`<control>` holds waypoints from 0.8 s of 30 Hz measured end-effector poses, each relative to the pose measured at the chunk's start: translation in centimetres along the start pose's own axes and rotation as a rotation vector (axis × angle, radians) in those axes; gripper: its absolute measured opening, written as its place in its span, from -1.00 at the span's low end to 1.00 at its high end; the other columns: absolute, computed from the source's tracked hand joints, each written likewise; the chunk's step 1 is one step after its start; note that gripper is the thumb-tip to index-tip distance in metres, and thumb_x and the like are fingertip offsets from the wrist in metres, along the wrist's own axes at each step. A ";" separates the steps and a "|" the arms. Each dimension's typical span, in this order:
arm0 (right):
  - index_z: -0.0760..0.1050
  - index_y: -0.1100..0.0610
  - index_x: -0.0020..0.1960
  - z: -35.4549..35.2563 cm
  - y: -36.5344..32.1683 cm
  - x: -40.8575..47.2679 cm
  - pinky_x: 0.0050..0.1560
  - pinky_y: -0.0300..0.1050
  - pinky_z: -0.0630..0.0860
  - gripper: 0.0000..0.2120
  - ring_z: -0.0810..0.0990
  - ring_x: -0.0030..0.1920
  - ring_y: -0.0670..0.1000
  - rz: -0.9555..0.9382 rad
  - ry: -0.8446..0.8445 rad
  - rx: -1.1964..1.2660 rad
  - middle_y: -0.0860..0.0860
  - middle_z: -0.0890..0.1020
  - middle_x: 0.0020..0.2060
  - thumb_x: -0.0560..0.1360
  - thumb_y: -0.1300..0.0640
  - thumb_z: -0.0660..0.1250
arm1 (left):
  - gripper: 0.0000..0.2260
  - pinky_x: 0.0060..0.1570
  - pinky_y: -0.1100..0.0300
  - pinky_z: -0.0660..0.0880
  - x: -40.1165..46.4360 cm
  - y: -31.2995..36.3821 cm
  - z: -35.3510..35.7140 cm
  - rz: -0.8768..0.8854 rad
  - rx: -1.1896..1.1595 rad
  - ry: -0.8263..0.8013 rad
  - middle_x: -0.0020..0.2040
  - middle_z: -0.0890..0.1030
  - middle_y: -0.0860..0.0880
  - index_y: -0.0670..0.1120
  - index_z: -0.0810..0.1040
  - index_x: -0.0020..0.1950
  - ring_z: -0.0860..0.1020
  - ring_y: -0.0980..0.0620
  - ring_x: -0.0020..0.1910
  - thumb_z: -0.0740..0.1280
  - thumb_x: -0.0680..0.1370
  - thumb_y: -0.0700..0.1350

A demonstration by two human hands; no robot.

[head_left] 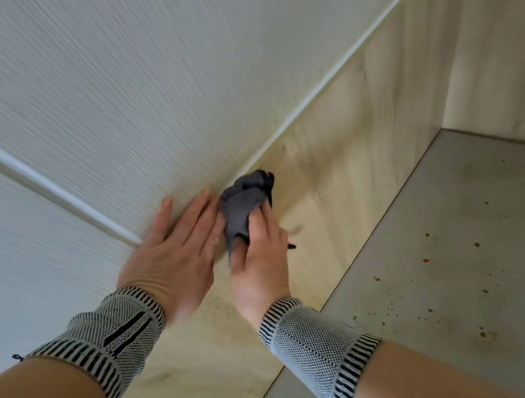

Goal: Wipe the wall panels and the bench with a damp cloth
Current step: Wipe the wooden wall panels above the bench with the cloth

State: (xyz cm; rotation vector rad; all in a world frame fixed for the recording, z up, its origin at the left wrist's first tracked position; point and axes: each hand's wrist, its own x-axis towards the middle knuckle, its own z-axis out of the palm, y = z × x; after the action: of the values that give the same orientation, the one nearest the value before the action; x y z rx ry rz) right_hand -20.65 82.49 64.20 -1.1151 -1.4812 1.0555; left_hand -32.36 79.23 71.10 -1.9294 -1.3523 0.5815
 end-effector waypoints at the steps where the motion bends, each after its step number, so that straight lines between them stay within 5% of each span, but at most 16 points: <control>1: 0.17 0.06 0.54 -0.3 0.2 0.3 0.45 -0.19 0.18 -0.49 0.20 0.39 -0.01 0.006 -0.020 -0.002 -0.08 0.15 0.53 0.62 0.20 0.16 | -0.35 0.48 -0.21 -0.32 -0.1 0.0 0.0 0.001 0.021 -0.006 0.54 0.03 -0.18 -0.22 -0.01 0.52 0.08 -0.15 0.56 0.10 0.52 0.03; 5: 0.25 0.17 0.49 -0.9 1.1 6.0 0.37 0.04 0.31 -0.51 0.35 0.31 0.16 0.195 0.152 0.093 0.08 0.30 0.46 0.56 0.17 0.10 | -0.31 0.50 -0.18 -0.30 -0.1 0.0 0.3 -0.017 -0.063 0.006 0.54 0.12 -0.16 -0.26 0.08 0.56 0.17 -0.17 0.53 0.13 0.47 -0.03; 10: 0.19 0.16 0.52 -0.3 2.1 6.8 0.41 0.04 0.29 -0.53 0.33 0.38 0.15 0.482 0.193 0.158 0.06 0.23 0.48 0.61 0.18 0.06 | -0.32 0.48 -0.21 -0.32 0.0 0.0 0.6 -0.008 -0.059 0.008 0.55 0.09 -0.17 -0.26 0.07 0.57 0.15 -0.17 0.54 0.08 0.49 -0.01; 15: 0.24 0.12 0.50 1.5 -0.4 0.7 0.43 -0.19 0.21 -0.52 0.28 0.39 -0.01 0.057 0.118 0.121 -0.01 0.23 0.48 0.60 0.21 0.16 | -0.37 0.49 -0.18 -0.31 0.2 0.0 0.2 -0.028 -0.098 0.000 0.52 0.31 -0.21 -0.25 0.11 0.51 0.15 -0.16 0.53 0.13 0.50 0.00; 19: 0.16 0.16 0.53 1.3 2.1 1.1 0.40 -0.28 0.23 -0.52 0.29 0.40 -0.01 0.196 0.103 0.086 0.00 0.18 0.49 0.63 0.18 0.13 | -0.38 0.37 -0.22 -0.51 0.2 0.1 -0.8 -0.038 -0.025 -0.047 0.59 -0.13 -0.17 -0.23 -0.25 0.53 -0.14 -0.12 0.57 -0.08 0.58 -0.02; 22: 0.18 0.17 0.52 1.0 3.4 0.7 0.04 -0.52 0.32 -0.56 0.41 0.32 0.05 0.495 0.071 0.117 0.01 0.21 0.46 0.65 0.18 0.09 | -0.37 0.30 -0.21 -0.60 0.0 0.3 -1.0 -0.041 -0.016 -0.055 0.57 -0.25 -0.17 -0.24 -0.38 0.49 -0.22 -0.09 0.58 -0.10 0.59 -0.02; 24: 0.23 0.18 0.49 1.3 2.3 0.7 0.20 -0.38 0.34 -0.57 0.41 0.31 0.04 0.409 0.104 0.117 0.03 0.25 0.44 0.63 0.21 0.10 | -0.32 0.25 -0.19 -0.64 0.2 0.2 -1.1 -0.043 -0.032 -0.062 0.58 -0.25 -0.16 -0.23 -0.43 0.46 -0.22 -0.09 0.58 -0.06 0.59 0.02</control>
State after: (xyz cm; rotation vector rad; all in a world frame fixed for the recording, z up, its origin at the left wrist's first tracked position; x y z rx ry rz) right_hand -21.65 83.52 61.94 -1.4004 -1.1179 1.3213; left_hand -31.43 79.10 71.69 -1.9170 -1.4462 0.6062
